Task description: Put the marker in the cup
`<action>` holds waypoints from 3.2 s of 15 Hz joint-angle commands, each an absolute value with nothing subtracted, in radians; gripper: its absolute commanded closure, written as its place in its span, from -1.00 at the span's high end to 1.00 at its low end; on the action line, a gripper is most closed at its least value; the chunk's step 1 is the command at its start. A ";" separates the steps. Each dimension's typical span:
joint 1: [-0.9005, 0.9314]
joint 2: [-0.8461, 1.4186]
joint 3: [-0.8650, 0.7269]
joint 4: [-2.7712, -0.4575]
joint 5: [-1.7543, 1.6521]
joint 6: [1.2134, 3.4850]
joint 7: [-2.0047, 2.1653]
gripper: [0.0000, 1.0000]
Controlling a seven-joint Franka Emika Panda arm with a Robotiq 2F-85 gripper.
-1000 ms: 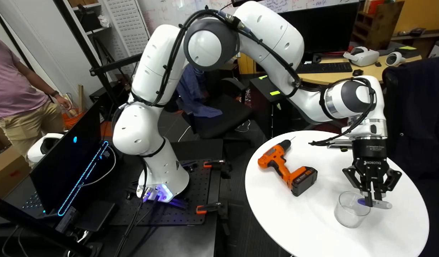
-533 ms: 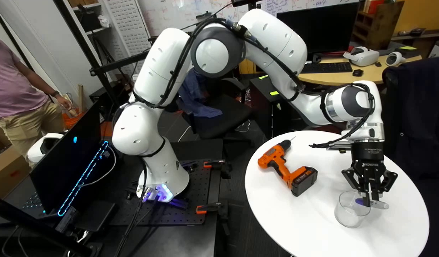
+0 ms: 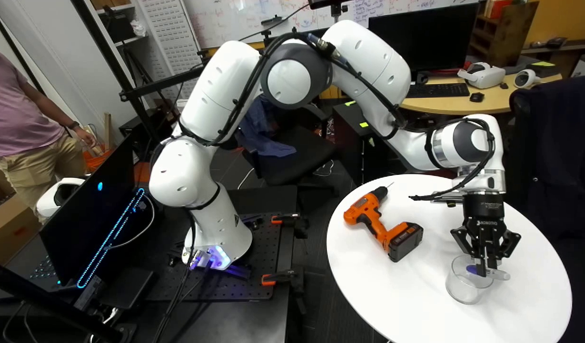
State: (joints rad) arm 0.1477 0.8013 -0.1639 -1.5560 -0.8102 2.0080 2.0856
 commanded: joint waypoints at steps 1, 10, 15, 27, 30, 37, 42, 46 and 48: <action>0.133 0.813 -0.148 -1.533 -0.793 2.013 2.054 -0.10; 0.142 0.794 -0.156 -1.552 -0.798 2.012 2.078 1.00; 0.147 0.750 -0.163 -1.590 -0.809 2.027 2.109 1.00; 0.124 0.563 -0.139 -1.781 -0.879 2.485 2.032 1.00; 0.106 0.538 -0.130 -1.823 -0.862 2.648 1.933 1.00; -0.018 0.513 0.012 -1.897 -0.681 2.903 1.480 1.00; -0.071 0.544 0.080 -1.860 -0.682 2.873 1.439 1.00; -0.074 0.542 0.083 -1.864 -0.682 2.874 1.437 1.00; -0.074 0.542 0.084 -1.865 -0.682 2.875 1.437 1.00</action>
